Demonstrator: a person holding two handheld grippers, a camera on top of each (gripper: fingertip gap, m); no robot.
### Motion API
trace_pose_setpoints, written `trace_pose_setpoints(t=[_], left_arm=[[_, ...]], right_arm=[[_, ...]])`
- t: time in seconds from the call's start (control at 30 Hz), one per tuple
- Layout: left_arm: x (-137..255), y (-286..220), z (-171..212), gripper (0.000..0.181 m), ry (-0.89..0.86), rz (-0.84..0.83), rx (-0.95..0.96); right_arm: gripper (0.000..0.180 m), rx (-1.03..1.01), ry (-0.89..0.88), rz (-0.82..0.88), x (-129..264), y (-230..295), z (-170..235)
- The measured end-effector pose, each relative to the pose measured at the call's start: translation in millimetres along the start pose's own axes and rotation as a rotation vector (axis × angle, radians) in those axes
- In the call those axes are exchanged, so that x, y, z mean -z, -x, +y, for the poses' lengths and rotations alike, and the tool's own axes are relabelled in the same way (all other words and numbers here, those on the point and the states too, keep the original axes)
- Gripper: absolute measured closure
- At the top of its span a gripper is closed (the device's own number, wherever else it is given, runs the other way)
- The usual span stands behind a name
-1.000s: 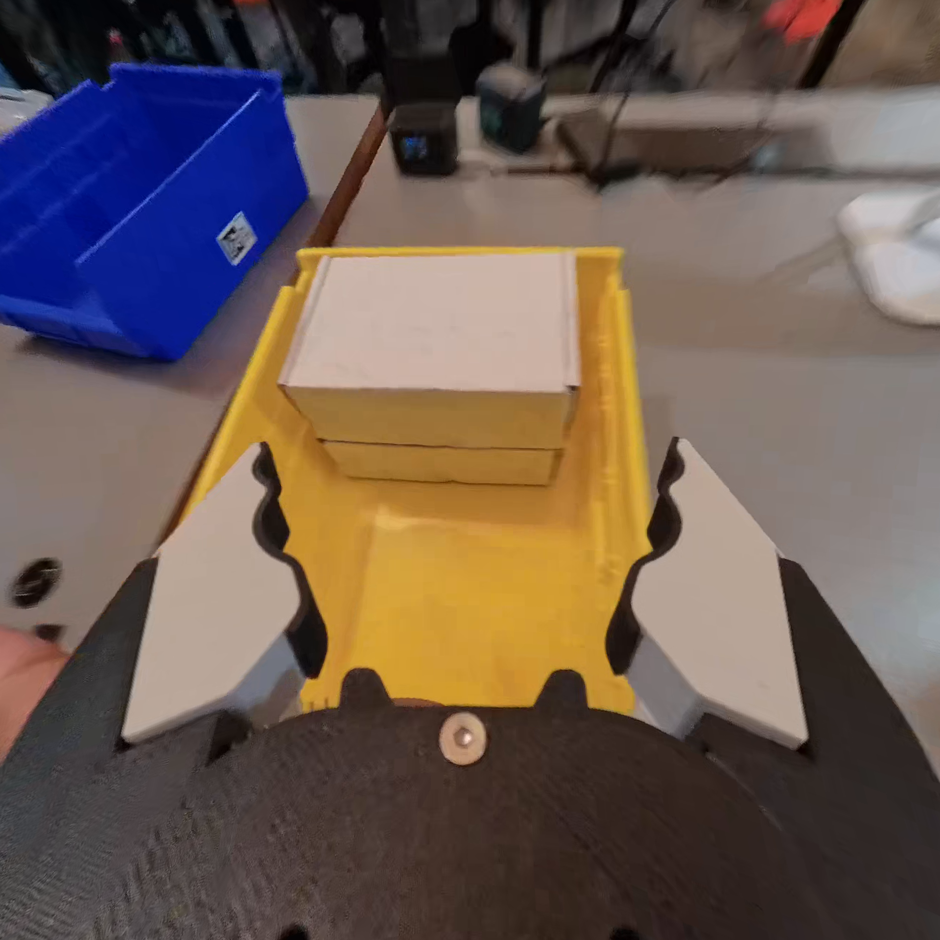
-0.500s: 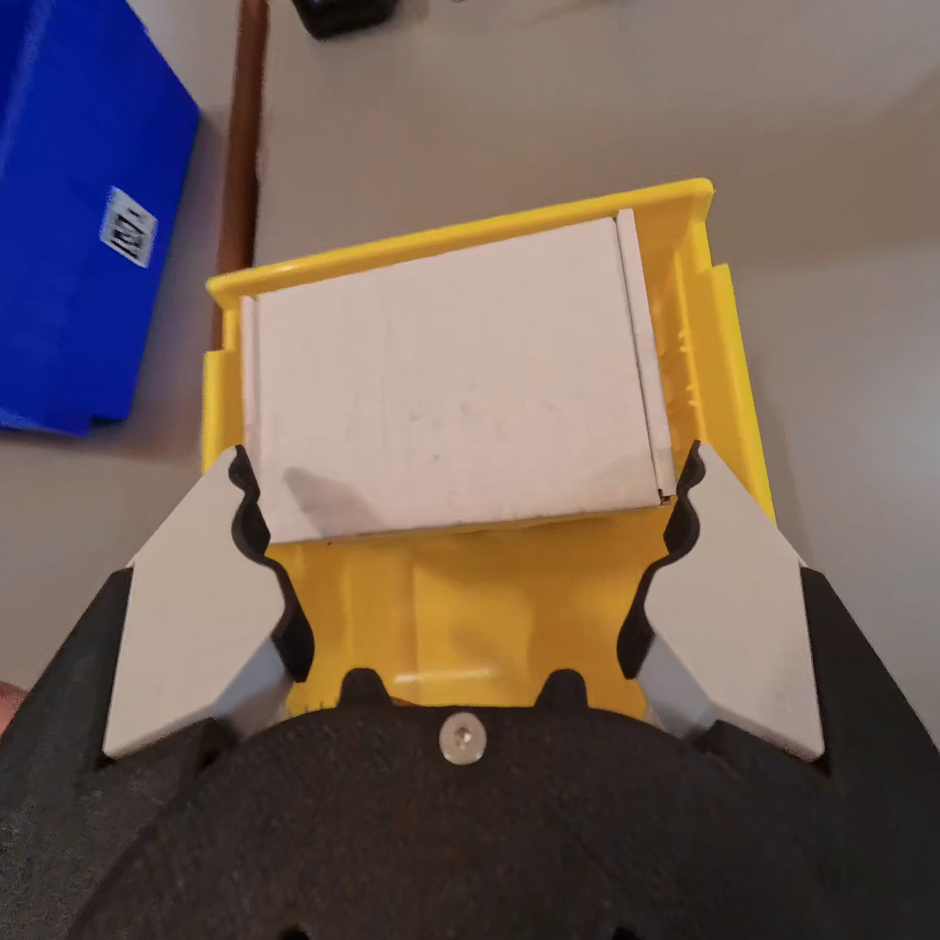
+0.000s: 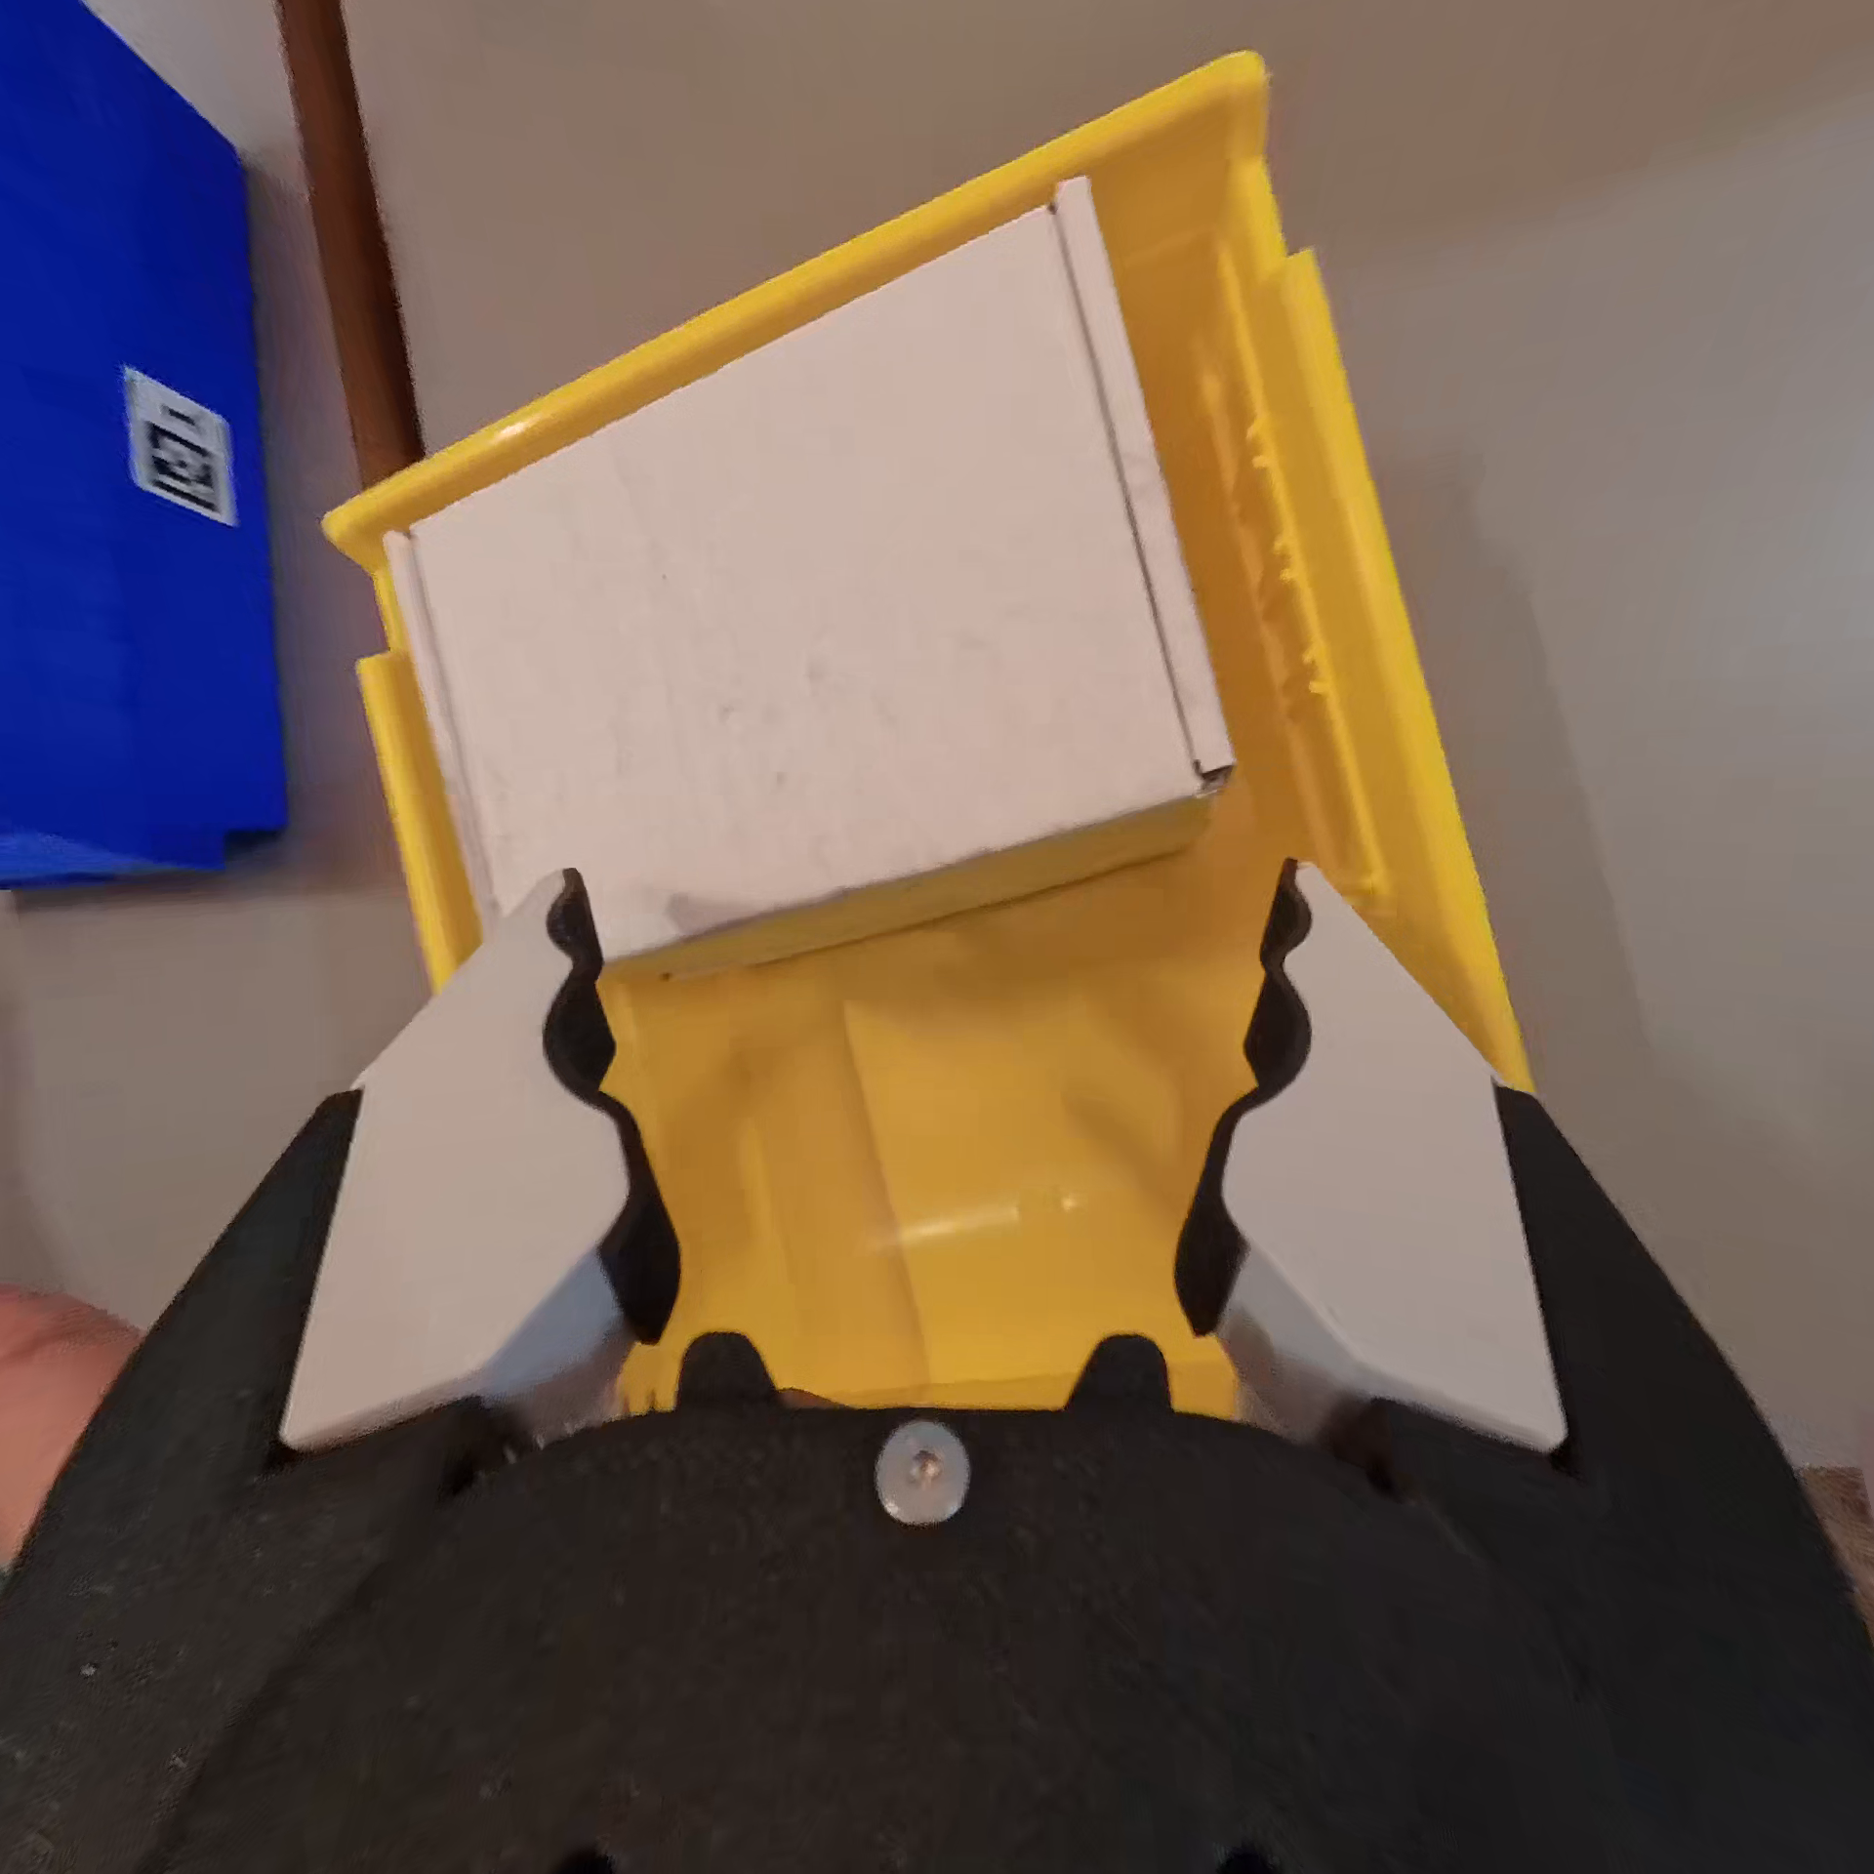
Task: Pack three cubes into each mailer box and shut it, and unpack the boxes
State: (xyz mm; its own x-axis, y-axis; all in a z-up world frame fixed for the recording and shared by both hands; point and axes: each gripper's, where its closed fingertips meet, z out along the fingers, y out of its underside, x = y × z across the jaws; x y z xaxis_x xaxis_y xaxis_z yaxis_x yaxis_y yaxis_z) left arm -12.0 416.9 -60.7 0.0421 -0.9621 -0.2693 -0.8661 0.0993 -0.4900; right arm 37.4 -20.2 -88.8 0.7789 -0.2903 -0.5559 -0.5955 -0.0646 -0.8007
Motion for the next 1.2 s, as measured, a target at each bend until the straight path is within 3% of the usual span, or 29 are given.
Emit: trace_pose_setpoints(t=[0.1,0.23,0.3,0.4,0.5,0.8,0.93,1.03,1.2], left_arm=[[-0.3,23.3,1.2,0.056,0.002,-0.124,-0.049],[-11.5,38.1,9.0,0.060,0.020,-0.159,-0.053],[-15.3,42.2,10.9,0.054,0.008,-0.141,0.009],[-19.3,36.6,14.7,0.061,-0.013,-0.072,0.074],[-17.1,42.9,22.3,0.079,-0.013,-0.119,0.002],[8.7,23.5,38.5,0.092,0.023,-0.041,-0.049],[21.7,30.1,22.5,0.083,-0.045,-0.060,-0.141],[21.2,19.2,-2.3,0.070,-0.101,0.084,-0.271],[-0.4,42.8,-13.1,0.070,0.102,0.123,-0.526]], right_arm=[[0.145,-0.005,0.003,-0.011,-2.2,1.9,0.2],[0.145,-0.001,0.014,-0.019,-5.4,4.3,1.7],[0.145,0.003,0.017,-0.020,-6.5,5.0,2.0],[0.145,0.004,0.020,-0.020,-7.2,4.9,2.5],[0.145,-0.005,0.020,-0.021,-7.3,4.1,2.6],[0.145,-0.013,0.024,-0.015,-8.0,2.0,3.9],[0.145,-0.011,0.030,-0.016,-8.8,2.6,5.4],[0.145,0.024,0.044,-0.024,-6.9,4.9,3.9],[0.150,0.014,0.000,-0.017,-7.1,-0.4,-6.8]])
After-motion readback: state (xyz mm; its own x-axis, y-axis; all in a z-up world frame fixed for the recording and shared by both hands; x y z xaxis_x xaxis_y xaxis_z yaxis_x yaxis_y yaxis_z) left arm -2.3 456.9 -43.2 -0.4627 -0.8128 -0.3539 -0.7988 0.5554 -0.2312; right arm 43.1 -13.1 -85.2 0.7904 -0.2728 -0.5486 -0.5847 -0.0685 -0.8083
